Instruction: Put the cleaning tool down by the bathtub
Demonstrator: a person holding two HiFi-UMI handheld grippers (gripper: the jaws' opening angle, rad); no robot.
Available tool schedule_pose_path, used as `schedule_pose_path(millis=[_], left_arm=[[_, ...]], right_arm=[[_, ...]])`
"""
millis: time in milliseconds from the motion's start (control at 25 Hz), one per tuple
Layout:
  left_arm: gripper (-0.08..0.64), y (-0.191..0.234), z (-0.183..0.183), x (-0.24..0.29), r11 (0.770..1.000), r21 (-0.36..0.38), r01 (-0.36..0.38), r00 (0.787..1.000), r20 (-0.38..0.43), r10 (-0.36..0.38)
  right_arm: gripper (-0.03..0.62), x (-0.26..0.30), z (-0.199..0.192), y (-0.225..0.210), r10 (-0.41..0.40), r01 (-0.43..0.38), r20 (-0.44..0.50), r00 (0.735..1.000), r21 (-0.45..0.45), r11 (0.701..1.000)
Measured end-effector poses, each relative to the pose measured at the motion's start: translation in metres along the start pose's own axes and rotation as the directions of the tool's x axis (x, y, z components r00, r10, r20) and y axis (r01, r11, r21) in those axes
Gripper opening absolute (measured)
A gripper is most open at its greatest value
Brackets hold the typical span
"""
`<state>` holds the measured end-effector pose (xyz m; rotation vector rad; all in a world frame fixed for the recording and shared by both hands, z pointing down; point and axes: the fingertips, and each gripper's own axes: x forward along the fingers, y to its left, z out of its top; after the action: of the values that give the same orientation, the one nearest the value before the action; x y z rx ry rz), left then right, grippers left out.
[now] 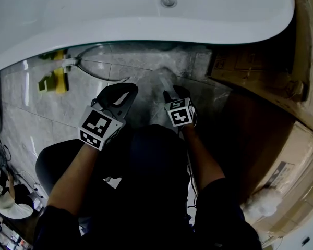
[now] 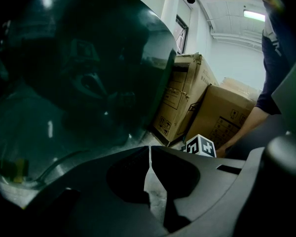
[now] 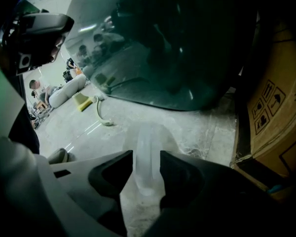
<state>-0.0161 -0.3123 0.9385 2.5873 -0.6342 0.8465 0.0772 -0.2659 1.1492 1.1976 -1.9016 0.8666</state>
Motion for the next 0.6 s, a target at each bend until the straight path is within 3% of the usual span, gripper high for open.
schedule_pose_path(millis=[360, 600], left_arm=[[0.041, -0.001, 0.021, -0.005, 1.0, 0.007, -0.006, 0.998, 0.055, 0.006], [0.041, -0.003, 0.049, -0.012, 1.0, 0.031, -0.006, 0.994, 0.113, 0.002]], right_arm=[[0.188, -0.05, 0.043, -0.009, 0.007, -0.016, 0.139, 0.99, 0.063, 0.998], [0.189, -0.102, 0.084, -0.017, -0.002, -0.009, 0.254, 0.967, 0.043, 0.999]])
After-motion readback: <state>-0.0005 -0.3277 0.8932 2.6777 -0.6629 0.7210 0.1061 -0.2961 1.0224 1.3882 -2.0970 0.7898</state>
